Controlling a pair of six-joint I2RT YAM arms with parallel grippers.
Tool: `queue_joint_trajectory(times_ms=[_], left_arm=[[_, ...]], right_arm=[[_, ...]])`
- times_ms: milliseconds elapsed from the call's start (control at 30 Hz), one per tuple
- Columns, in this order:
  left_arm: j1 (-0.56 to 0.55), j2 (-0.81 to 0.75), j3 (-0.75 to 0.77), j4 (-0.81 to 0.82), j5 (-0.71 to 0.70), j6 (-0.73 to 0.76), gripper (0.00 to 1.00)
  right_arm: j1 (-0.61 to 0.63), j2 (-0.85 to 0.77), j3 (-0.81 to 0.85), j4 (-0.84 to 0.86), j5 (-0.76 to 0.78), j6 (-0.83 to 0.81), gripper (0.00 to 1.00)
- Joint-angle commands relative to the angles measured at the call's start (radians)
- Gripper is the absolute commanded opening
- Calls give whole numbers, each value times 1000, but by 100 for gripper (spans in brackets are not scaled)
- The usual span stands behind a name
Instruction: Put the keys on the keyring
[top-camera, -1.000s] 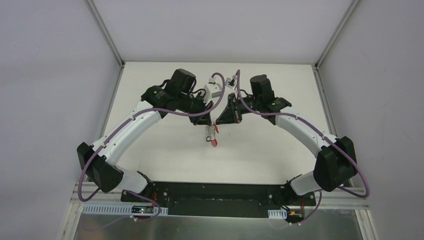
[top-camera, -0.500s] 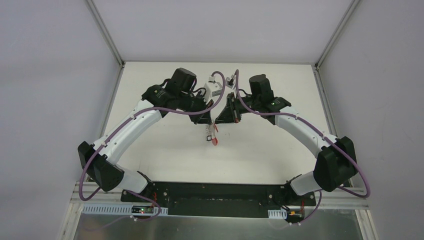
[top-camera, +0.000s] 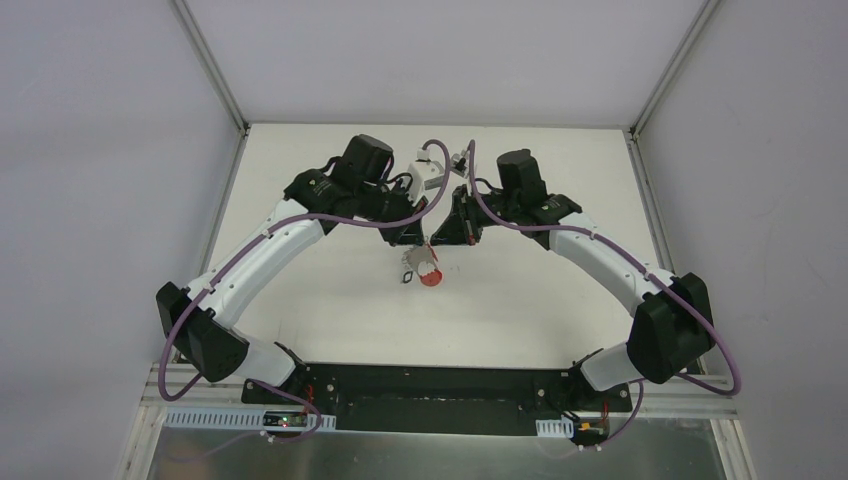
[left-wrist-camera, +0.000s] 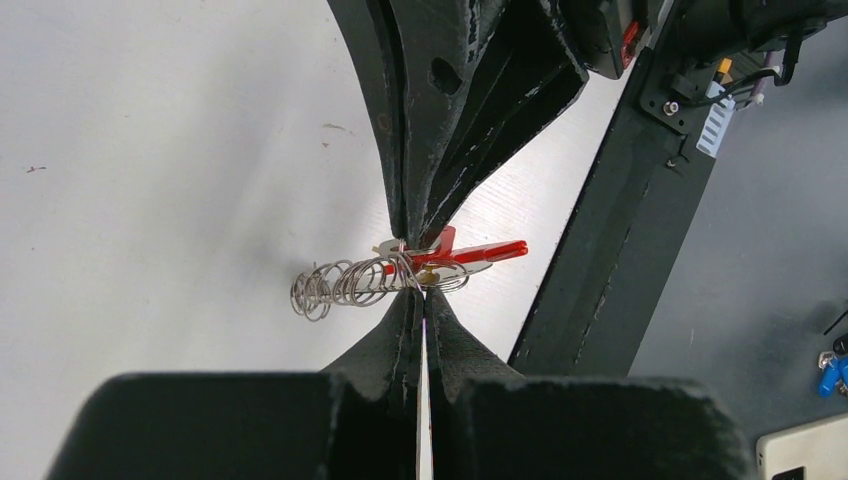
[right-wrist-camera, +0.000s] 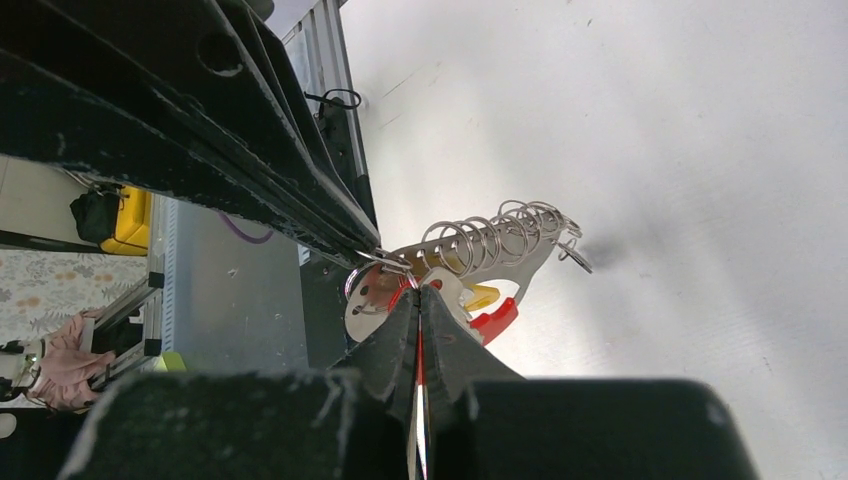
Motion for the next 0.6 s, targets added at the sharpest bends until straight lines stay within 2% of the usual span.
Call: queue_joint_trajectory(times_ms=[0,267,567], left_arm=[[-12,-56,-19,65,63,12,0],[-10,-110,-68,112,114,57,0],[2,-204,-154,206,163,114,0]], right_arm=[[1,-14,31,23,-15,-33,0],[2,-13,0,43,-151,-62,1],[2,-13,-17,62,-153,-58,2]])
